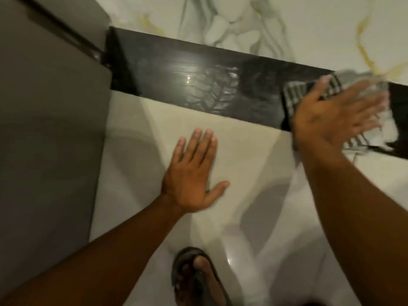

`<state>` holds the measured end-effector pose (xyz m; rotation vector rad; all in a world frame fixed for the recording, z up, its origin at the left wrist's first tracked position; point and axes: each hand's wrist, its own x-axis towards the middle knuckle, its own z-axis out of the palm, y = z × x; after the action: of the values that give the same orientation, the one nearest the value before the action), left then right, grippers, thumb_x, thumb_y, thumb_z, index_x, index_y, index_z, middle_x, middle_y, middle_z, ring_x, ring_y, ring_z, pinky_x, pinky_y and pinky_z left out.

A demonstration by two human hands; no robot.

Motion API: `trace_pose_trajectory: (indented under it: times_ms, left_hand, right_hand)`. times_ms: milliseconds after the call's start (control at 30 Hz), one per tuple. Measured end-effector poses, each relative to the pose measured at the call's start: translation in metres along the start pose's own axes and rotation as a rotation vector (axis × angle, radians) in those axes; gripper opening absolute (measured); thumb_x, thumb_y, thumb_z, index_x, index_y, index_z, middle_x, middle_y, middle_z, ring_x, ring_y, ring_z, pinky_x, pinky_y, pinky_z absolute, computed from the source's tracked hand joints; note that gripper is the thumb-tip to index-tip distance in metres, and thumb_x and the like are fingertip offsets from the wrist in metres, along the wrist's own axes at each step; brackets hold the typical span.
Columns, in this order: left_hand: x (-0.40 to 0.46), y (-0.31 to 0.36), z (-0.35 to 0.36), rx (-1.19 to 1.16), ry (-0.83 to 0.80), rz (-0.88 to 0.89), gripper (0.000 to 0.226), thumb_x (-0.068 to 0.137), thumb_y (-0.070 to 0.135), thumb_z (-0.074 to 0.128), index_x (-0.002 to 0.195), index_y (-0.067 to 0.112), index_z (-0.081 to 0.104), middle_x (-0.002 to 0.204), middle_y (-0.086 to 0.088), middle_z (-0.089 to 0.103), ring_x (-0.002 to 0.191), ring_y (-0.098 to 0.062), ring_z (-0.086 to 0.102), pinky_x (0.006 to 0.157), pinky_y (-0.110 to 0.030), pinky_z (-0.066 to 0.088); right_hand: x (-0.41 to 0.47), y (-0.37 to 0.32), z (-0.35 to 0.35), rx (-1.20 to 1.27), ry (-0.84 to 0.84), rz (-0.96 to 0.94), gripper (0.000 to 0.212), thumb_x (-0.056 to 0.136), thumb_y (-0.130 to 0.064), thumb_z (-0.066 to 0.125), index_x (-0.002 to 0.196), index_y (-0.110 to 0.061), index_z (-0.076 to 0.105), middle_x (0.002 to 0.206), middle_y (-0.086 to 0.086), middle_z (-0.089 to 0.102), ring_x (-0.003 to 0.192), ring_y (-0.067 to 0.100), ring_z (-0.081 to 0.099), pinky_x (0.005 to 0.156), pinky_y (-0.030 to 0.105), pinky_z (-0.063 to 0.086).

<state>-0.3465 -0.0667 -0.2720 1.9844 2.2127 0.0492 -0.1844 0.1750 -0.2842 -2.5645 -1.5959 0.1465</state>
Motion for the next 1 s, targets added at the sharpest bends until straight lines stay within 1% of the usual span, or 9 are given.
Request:
trace_pose_trajectory:
  times_ms: [133,267,433,500,567,667,733,900,1000]
  left_hand:
    - [-0.011,-0.007,0.005,-0.020,0.003,-0.345,0.096,0.096,0.066,0.042,0.167,0.006,0.016,0.176,-0.015,0.016,0.164,-0.033,0.010,0.132,-0.053,0.007]
    - [-0.022,-0.045,0.004,-0.007,-0.006,-0.568,0.103,0.090,0.069,0.043,0.167,0.011,0.009,0.177,-0.013,0.012,0.164,-0.033,0.006,0.132,-0.054,0.006]
    - [-0.024,-0.065,-0.004,-0.052,0.012,-0.634,0.099,0.092,0.066,0.042,0.167,0.008,0.011,0.177,-0.016,0.012,0.164,-0.035,0.008,0.131,-0.059,0.012]
    - [-0.023,-0.065,-0.003,-0.052,0.008,-0.632,0.101,0.091,0.066,0.043,0.167,0.008,0.011,0.177,-0.015,0.011,0.164,-0.035,0.007,0.131,-0.058,0.011]
    - [-0.022,-0.064,-0.003,-0.044,0.004,-0.651,0.105,0.090,0.070,0.044,0.167,0.008,0.011,0.177,-0.015,0.011,0.164,-0.034,0.007,0.131,-0.058,0.012]
    - [-0.022,-0.066,0.001,-0.023,0.008,-0.677,0.112,0.085,0.076,0.045,0.167,0.007,0.011,0.176,-0.017,0.012,0.164,-0.034,0.009,0.131,-0.058,0.012]
    - [-0.022,-0.066,0.003,-0.027,0.022,-0.676,0.116,0.083,0.078,0.046,0.167,0.006,0.012,0.176,-0.017,0.012,0.164,-0.034,0.008,0.131,-0.057,0.008]
    - [-0.024,-0.067,0.008,-0.011,0.064,-0.647,0.115,0.083,0.078,0.046,0.167,0.005,0.014,0.175,-0.019,0.017,0.163,-0.036,0.012,0.130,-0.055,0.005]
    - [-0.022,-0.068,0.007,-0.031,0.054,-0.654,0.116,0.082,0.077,0.047,0.166,0.005,0.014,0.175,-0.019,0.017,0.163,-0.036,0.011,0.131,-0.057,0.005]
  right_hand:
    - [-0.091,-0.093,0.006,0.019,-0.133,-0.223,0.088,0.100,-0.065,0.023,0.163,-0.005,0.014,0.167,0.033,0.008,0.157,0.048,0.004,0.126,0.064,0.001]
    - [-0.162,-0.152,0.012,0.048,-0.231,-0.683,0.086,0.101,-0.064,0.023,0.163,-0.005,0.011,0.168,0.033,0.005,0.157,0.048,0.002,0.126,0.064,0.001]
    - [-0.140,-0.097,0.012,0.008,-0.313,-1.462,0.079,0.103,-0.067,0.022,0.165,-0.019,0.010,0.173,0.019,0.004,0.160,0.035,0.000,0.129,0.058,0.004]
    - [-0.113,-0.060,0.007,-0.018,-0.296,-1.442,0.081,0.102,-0.071,0.023,0.165,-0.023,0.009,0.174,0.014,0.004,0.161,0.032,0.001,0.129,0.057,0.003]
    - [-0.107,-0.054,0.003,-0.042,-0.261,-1.188,0.083,0.101,-0.071,0.025,0.165,-0.022,0.009,0.173,0.016,0.005,0.160,0.035,0.003,0.128,0.059,0.002]
    - [-0.137,-0.099,0.004,-0.052,-0.215,-0.800,0.086,0.100,-0.068,0.026,0.164,-0.014,0.010,0.171,0.024,0.007,0.158,0.042,0.004,0.126,0.065,0.006]
    - [-0.156,-0.146,0.008,-0.049,-0.249,-0.707,0.087,0.099,-0.067,0.024,0.164,-0.011,0.008,0.170,0.027,0.004,0.158,0.044,0.001,0.126,0.066,0.004]
    - [-0.182,-0.256,0.028,-0.061,-0.391,-1.227,0.070,0.107,-0.053,0.019,0.165,-0.018,0.002,0.172,0.020,0.000,0.160,0.037,-0.003,0.128,0.059,-0.003]
    - [-0.176,-0.265,0.025,-0.101,-0.435,-1.496,0.068,0.106,-0.050,0.016,0.165,-0.018,0.005,0.173,0.019,0.002,0.160,0.036,-0.001,0.128,0.057,-0.003]
